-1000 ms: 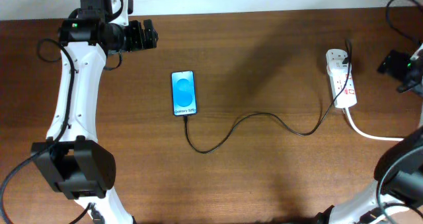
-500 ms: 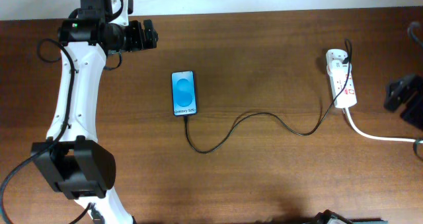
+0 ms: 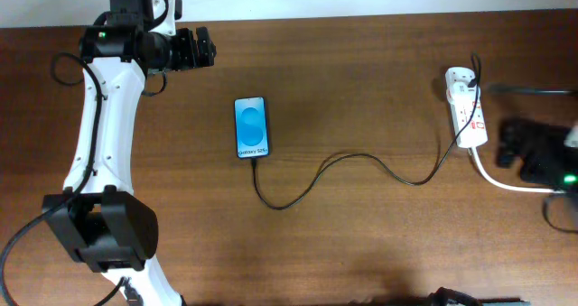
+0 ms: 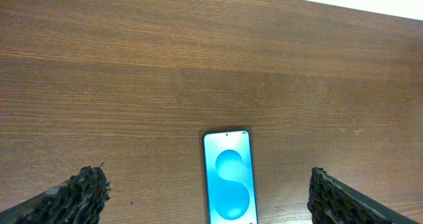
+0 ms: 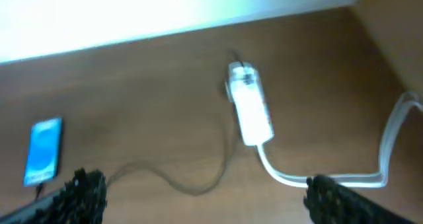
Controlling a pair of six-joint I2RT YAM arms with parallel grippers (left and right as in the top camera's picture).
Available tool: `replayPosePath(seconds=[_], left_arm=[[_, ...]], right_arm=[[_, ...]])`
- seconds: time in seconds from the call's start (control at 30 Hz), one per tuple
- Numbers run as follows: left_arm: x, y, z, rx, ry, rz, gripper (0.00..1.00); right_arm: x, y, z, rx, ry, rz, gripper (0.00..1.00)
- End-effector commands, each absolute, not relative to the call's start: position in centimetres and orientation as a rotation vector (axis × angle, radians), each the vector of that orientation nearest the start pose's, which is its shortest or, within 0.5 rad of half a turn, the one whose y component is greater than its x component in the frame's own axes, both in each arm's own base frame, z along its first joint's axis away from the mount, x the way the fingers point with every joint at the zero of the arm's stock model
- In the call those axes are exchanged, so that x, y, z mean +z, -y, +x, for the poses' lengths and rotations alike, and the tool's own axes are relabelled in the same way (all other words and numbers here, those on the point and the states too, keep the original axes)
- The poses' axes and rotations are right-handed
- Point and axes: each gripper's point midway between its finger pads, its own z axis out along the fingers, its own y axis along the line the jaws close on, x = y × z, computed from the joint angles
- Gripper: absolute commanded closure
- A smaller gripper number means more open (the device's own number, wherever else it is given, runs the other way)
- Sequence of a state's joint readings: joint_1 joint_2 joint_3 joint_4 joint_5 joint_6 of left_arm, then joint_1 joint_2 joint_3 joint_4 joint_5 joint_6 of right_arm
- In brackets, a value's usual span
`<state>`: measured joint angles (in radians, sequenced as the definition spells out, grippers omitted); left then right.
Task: Plug charger to phone and switch on socket
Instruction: 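Lift the right gripper away from the power strip and retract it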
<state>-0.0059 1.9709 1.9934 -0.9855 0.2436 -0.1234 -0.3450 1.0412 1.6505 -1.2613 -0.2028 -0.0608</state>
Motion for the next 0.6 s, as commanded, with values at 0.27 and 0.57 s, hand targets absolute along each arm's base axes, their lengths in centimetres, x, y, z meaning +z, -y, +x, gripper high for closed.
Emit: replayPosePath(seconds=[0.27, 0.57], left_arm=[[23.3, 4.2, 50.3, -0.348, -2.512, -0.042, 0.0], [23.3, 4.3, 50.3, -0.349, -2.512, -0.042, 0.01]], right_arm=[[25.9, 0.6, 25.5, -0.079, -1.767, -0.048, 0.01], [20.6, 0.3, 24.1, -0.079, -1.573, -0.032, 0.01]])
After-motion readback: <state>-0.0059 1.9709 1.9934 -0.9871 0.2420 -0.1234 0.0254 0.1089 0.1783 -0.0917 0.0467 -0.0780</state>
